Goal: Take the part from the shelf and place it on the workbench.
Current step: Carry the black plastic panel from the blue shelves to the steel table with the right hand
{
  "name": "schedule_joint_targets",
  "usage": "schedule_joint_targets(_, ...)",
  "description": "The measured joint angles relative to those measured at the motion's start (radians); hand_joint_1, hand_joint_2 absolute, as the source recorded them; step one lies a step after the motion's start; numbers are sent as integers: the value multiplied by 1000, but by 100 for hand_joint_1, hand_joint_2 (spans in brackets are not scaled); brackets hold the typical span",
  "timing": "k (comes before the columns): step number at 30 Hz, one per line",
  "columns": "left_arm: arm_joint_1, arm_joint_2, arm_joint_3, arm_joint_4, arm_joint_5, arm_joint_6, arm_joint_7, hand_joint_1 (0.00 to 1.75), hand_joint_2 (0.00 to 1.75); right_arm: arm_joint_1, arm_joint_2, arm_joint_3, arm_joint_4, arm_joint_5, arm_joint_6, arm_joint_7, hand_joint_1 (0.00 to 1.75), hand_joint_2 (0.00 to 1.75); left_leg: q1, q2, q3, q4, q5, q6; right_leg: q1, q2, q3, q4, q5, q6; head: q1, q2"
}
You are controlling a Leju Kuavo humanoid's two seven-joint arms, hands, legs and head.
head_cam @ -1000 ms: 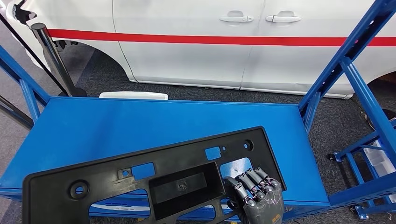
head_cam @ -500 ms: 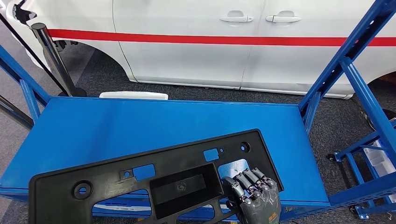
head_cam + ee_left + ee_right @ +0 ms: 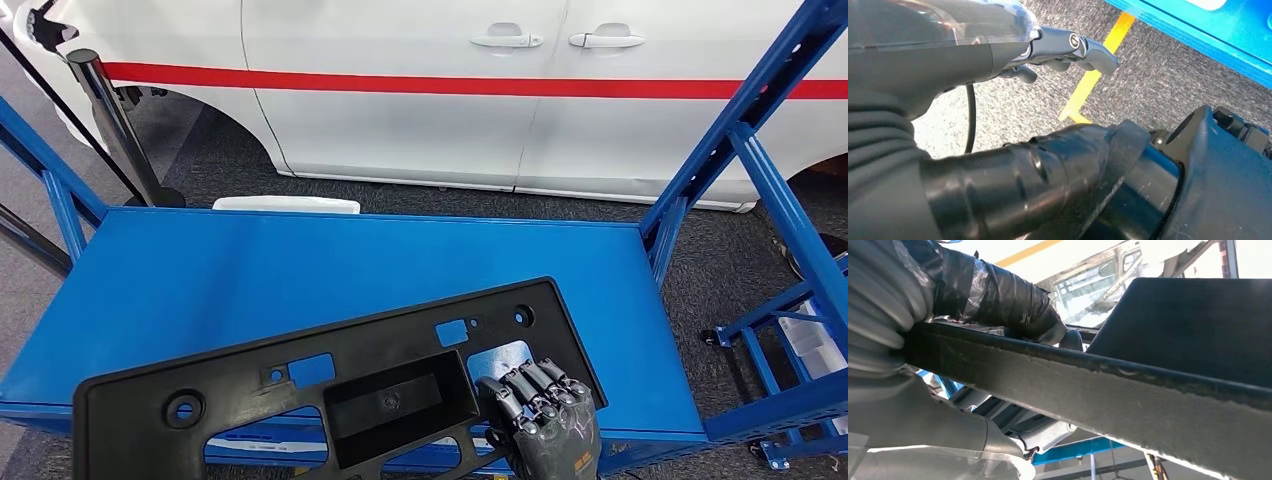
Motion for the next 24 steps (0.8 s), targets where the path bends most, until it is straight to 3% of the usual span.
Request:
schedule_joint_targets(11,-3,0,2,0,0,-29,-3,0,175,-11,-8,8,7,1,0,8,175,175,0,0,0,0,0,0,0,0,0,0,0,0,0,0)
schedule_joint_targets(19,-2,1,5,0,0,9,44,0,175,-12,-14,14,8,2,0,20,175,175,0,0,0,1,0,0,0,0,0,0,0,0,0,0)
schedule_joint_targets(24,-2,1,5,0,0,28,60,0,175,-12,-16,14,8,2,0,28,175,175,-7,0,-2,6,-5,7,-8,0,2,-3,3,8,0,0)
